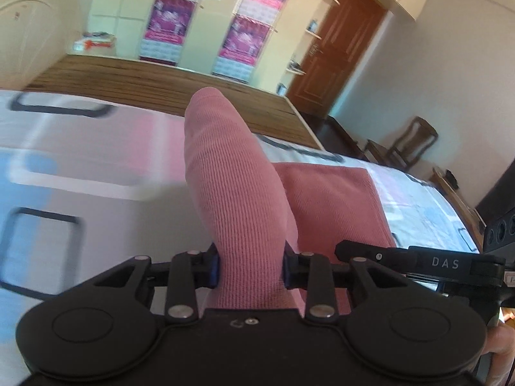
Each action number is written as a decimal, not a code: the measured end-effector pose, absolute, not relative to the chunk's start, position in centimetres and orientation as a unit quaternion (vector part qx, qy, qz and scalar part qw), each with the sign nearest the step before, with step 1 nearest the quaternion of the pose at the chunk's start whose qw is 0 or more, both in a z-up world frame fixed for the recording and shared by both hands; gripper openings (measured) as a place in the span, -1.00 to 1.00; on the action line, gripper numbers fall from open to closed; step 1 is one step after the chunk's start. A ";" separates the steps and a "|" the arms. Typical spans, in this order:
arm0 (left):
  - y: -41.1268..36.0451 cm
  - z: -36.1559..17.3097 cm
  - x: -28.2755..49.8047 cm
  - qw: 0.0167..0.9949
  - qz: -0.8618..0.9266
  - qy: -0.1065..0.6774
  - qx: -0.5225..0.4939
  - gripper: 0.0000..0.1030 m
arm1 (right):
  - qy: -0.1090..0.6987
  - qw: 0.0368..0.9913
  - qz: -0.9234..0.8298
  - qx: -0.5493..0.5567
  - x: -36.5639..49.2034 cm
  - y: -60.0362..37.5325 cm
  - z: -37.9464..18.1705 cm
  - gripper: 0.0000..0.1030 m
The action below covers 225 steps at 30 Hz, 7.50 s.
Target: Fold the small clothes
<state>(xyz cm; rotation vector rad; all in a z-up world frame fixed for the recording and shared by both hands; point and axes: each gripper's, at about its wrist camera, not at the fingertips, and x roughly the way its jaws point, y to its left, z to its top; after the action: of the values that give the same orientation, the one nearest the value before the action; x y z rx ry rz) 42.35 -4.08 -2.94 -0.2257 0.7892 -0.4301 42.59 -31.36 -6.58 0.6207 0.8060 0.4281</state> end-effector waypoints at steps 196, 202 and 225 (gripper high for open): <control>16.4 14.7 1.3 0.956 0.079 0.281 -0.007 0.99 | 0.199 0.966 0.149 0.072 2.3 -8.8 11.0 0.99; 16.5 14.6 1.5 0.956 0.079 0.283 -0.006 0.99 | 0.202 0.965 0.149 0.075 3.0 -8.8 10.8 0.99; 16.2 13.5 4.3 0.951 0.080 0.299 -0.007 0.99 | 0.218 0.962 0.147 0.078 4.9 -8.4 10.1 0.99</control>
<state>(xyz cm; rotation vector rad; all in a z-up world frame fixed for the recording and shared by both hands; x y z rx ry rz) 4.34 16.22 13.46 -0.0140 0.6079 0.1619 4.86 -8.39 10.12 0.1589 0.4410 0.2981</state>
